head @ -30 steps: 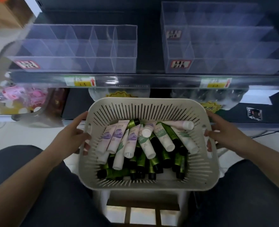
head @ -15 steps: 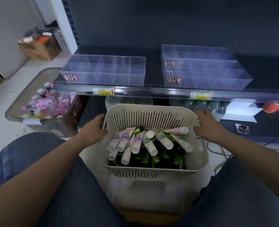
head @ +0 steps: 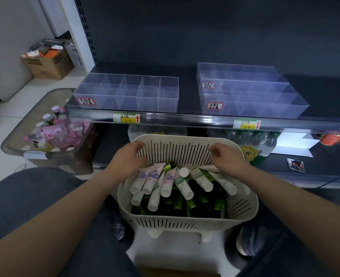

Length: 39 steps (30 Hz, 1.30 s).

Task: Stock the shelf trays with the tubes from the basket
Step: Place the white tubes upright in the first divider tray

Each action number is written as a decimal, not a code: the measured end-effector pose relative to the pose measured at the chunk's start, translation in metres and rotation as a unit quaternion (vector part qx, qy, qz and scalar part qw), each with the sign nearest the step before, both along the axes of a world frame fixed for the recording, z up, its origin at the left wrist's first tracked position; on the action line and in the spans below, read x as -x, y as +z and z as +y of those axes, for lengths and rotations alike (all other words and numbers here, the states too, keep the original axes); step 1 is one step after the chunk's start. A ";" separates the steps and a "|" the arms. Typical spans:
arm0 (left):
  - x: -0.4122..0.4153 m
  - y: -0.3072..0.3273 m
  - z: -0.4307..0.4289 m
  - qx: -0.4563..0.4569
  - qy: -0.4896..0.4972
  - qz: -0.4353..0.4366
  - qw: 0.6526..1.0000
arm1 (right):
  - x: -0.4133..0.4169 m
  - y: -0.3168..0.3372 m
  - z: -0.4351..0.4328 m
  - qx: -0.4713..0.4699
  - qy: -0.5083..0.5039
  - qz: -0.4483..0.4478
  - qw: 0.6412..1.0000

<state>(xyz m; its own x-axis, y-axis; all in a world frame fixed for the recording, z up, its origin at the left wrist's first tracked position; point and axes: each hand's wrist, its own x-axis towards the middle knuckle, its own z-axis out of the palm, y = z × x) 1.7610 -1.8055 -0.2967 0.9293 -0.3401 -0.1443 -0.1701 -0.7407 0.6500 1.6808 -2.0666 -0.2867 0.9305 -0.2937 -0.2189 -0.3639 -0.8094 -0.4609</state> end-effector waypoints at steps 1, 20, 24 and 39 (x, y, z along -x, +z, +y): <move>-0.005 -0.004 -0.005 -0.004 0.001 0.013 1.000 | -0.006 -0.003 0.000 0.003 -0.005 0.009 1.000; -0.090 -0.126 -0.067 -0.148 -0.028 0.201 0.968 | -0.108 -0.109 -0.004 -0.121 -0.037 0.259 0.958; -0.092 -0.142 -0.070 -0.180 -0.008 0.196 0.964 | -0.119 -0.124 -0.001 -0.074 -0.013 0.291 0.954; -0.087 -0.168 -0.079 -0.162 0.007 0.157 0.974 | -0.124 -0.138 0.020 -0.080 -0.004 0.307 0.948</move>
